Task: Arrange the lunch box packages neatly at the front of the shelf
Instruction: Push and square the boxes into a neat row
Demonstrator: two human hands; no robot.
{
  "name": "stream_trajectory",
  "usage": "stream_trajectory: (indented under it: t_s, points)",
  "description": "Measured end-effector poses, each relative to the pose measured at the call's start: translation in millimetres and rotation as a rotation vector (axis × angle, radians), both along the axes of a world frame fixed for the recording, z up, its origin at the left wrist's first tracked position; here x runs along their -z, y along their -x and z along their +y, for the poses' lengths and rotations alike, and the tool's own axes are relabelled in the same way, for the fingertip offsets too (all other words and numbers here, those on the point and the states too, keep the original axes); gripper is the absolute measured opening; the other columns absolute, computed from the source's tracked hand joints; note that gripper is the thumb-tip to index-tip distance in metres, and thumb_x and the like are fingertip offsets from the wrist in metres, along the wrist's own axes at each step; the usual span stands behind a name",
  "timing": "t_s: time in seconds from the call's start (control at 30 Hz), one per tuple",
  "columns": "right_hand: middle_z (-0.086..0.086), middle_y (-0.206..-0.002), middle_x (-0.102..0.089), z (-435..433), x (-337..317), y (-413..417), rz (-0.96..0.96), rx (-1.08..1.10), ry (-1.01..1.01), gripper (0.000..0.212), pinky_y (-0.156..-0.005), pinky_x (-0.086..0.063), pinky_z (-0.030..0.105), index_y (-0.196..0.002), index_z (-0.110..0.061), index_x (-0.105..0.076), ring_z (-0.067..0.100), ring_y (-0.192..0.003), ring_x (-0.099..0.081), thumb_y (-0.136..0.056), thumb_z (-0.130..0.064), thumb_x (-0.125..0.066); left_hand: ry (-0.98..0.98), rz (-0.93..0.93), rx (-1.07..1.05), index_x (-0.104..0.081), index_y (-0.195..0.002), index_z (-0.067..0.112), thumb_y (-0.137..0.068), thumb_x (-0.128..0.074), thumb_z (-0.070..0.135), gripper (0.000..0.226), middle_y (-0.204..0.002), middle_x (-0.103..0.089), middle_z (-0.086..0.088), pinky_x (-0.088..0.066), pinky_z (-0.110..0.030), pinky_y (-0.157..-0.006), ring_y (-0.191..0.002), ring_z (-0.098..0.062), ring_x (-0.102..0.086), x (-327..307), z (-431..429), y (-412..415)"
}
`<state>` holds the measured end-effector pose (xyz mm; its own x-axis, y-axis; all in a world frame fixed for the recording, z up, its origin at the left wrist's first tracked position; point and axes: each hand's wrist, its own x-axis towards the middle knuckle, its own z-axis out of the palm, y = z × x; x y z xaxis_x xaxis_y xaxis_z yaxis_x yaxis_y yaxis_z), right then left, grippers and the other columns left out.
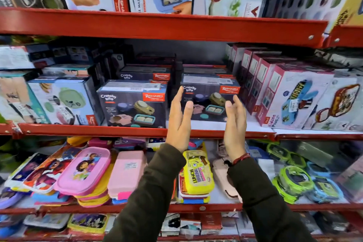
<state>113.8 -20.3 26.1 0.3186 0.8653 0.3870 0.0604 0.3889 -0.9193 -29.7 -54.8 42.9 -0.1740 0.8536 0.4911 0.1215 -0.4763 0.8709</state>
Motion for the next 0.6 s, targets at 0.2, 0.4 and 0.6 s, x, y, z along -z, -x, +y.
stream_trajectory:
  t_s: [0.2,0.4,0.6]
  points:
    - [-0.002,-0.173,-0.02,26.6,-6.0,-36.8,0.02,-0.012,0.132,0.067,-0.123,-0.017,0.029,-0.162,-0.022,-0.026,0.008,-0.155,-0.02,-0.105,-0.049,-0.047,0.211,-0.107,-0.12,-0.002,-0.164,0.023,-0.097,-0.039,0.061,0.085,-0.175,-0.001,0.002,-0.005,-0.045,-0.133,-0.162,-0.016,-0.003,-3.9,43.5,-25.7]
    - [-0.001,-0.171,-0.031,45.3,1.4,-45.9,0.011,-0.134,0.245,0.096,-0.132,-0.019,0.045,-0.16,-0.026,-0.032,0.016,-0.159,-0.026,-0.083,-0.082,-0.045,0.317,-0.159,-0.167,-0.006,-0.164,0.027,-0.102,-0.038,0.062,0.078,-0.175,-0.007,-0.001,-0.007,-0.046,-0.133,-0.162,-0.022,-0.009,2.7,66.0,-27.1]
    - [-0.003,-0.167,-0.039,49.1,7.6,-50.1,-0.003,-0.182,0.242,0.082,-0.132,-0.023,0.045,-0.159,-0.025,-0.036,0.014,-0.154,-0.034,-0.093,-0.074,-0.042,0.316,-0.174,-0.12,-0.024,-0.162,0.029,-0.104,-0.032,0.061,0.067,-0.17,-0.029,0.002,-0.018,-0.044,-0.132,-0.157,-0.018,-0.026,17.4,68.1,-25.5]
